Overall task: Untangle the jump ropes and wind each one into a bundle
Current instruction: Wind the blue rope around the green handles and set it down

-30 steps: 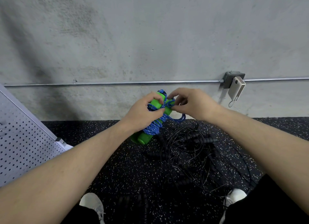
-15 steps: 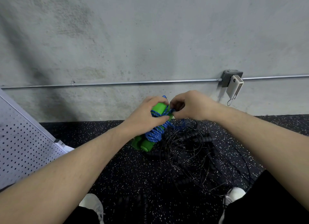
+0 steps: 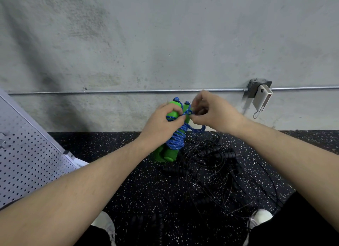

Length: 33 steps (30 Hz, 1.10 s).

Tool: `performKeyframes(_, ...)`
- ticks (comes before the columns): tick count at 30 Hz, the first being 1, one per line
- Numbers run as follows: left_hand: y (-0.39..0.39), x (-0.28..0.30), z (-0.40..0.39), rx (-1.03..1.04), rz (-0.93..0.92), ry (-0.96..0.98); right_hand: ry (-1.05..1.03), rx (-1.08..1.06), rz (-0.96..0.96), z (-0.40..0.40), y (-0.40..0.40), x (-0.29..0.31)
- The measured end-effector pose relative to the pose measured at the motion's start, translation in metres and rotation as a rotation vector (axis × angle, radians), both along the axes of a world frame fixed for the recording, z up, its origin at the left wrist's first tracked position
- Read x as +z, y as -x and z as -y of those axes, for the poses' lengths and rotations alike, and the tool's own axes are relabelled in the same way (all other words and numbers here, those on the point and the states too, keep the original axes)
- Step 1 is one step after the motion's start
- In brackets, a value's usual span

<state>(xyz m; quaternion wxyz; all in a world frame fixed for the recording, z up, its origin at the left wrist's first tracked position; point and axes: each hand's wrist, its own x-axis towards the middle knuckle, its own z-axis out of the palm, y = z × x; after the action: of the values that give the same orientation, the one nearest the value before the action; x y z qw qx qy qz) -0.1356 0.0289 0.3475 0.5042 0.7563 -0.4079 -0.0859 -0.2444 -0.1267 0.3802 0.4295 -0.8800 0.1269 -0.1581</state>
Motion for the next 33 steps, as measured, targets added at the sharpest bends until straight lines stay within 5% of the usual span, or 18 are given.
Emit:
performKeyframes(11, -0.003, 0.0, -0.001, 0.039, -0.111, 0.061, 0.186, -0.077, 0.003, -0.013, -0.005, 0.001)
performKeyframes(18, -0.004, 0.003, -0.009, -0.05, 0.105, -0.044, 0.221, -0.082, -0.042, -0.012, -0.002, 0.004)
performKeyframes(33, -0.002, 0.0, -0.007, -0.071, 0.05, -0.023, 0.026, -0.091, -0.012, -0.003, -0.001, -0.003)
